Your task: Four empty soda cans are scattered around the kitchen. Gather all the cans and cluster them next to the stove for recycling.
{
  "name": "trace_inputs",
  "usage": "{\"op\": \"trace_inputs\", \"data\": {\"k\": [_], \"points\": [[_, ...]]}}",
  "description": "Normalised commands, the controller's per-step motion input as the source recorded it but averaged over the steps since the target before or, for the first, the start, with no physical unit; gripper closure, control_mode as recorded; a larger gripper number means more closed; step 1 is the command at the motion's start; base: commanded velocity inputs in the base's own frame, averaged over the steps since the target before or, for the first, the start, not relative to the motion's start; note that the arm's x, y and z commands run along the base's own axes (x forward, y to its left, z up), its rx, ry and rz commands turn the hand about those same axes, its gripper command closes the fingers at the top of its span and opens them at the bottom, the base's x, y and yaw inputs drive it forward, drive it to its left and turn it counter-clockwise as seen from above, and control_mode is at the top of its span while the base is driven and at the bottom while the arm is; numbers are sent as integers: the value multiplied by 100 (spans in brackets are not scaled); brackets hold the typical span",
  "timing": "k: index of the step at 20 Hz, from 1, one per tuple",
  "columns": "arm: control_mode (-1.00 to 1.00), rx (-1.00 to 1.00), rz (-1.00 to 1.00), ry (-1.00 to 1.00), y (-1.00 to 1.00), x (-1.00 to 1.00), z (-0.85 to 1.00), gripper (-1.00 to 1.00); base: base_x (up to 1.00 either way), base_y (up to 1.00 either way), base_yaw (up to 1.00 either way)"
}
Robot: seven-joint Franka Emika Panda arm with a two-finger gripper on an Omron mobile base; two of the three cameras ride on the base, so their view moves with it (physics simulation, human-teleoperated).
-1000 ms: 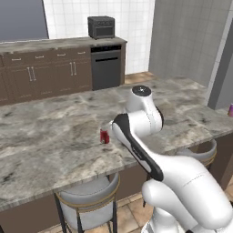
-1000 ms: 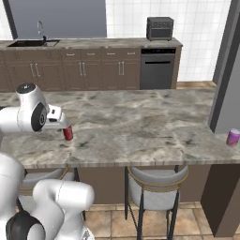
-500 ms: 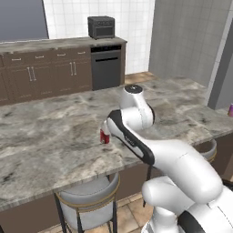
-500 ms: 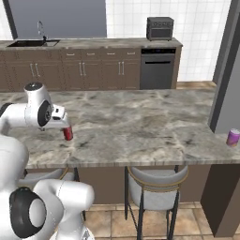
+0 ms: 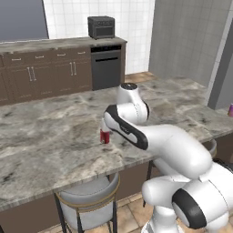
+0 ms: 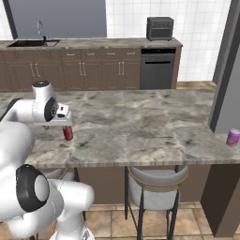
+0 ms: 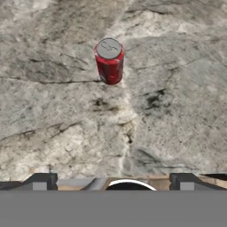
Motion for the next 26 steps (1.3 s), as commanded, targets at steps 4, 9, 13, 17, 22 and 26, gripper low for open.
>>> {"op": "trace_inputs", "data": {"k": [4,9,13,17,22,26], "points": [[-100,0,0,0,13,30,-3,-100,0,0,0],[-100,0,0,1,18,30,-7,-100,0,0,0],[-100,0,0,2,11,26,-10,-100,0,0,0],[-100,0,0,2,3,25,-14,-100,0,0,0],[-100,0,0,0,0,16,-10,-100,0,0,0],[-100,0,0,0,0,8,-11,-100,0,0,0]]}}
